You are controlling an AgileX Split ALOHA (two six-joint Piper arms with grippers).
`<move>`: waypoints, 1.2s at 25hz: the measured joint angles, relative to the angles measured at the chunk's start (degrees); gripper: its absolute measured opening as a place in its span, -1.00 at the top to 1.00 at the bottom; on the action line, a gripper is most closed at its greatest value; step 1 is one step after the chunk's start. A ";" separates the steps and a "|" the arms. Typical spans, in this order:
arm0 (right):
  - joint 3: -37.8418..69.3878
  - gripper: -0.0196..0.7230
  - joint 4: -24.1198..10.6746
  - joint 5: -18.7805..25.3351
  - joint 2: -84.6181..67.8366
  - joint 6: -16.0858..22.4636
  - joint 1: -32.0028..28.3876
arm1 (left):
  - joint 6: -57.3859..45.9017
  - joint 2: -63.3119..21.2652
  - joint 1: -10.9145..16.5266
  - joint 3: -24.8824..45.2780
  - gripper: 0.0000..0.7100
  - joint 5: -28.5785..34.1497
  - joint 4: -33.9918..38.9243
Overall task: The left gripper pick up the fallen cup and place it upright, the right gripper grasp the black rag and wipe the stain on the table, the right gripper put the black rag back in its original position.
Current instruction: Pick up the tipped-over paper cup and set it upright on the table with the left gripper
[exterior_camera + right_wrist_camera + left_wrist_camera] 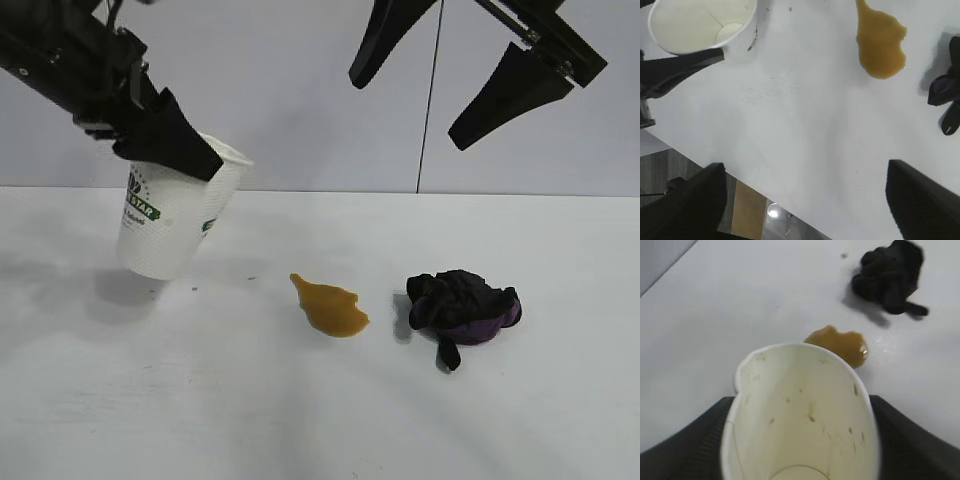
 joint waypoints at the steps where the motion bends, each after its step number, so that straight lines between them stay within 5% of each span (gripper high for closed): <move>1: 0.00 -0.67 0.00 0.15 0.00 0.00 0.00 | 3.95 -0.04 1.33 0.13 -0.41 2.32 -3.41; 5: 0.00 -0.67 0.00 0.55 0.00 0.00 0.00 | 17.88 -0.07 6.22 2.77 -0.41 7.83 -16.29; 12: 0.00 -0.67 0.00 0.74 0.00 0.00 0.00 | 37.69 -0.07 13.32 12.38 -0.41 8.18 -30.98; 17: 0.00 -0.67 0.00 0.69 0.00 0.00 0.00 | 49.44 1.16 13.97 18.22 -0.41 8.18 -32.24; 30: 0.00 -0.67 0.00 0.45 0.00 0.00 0.00 | 53.59 9.31 13.97 18.63 -0.41 10.27 -33.26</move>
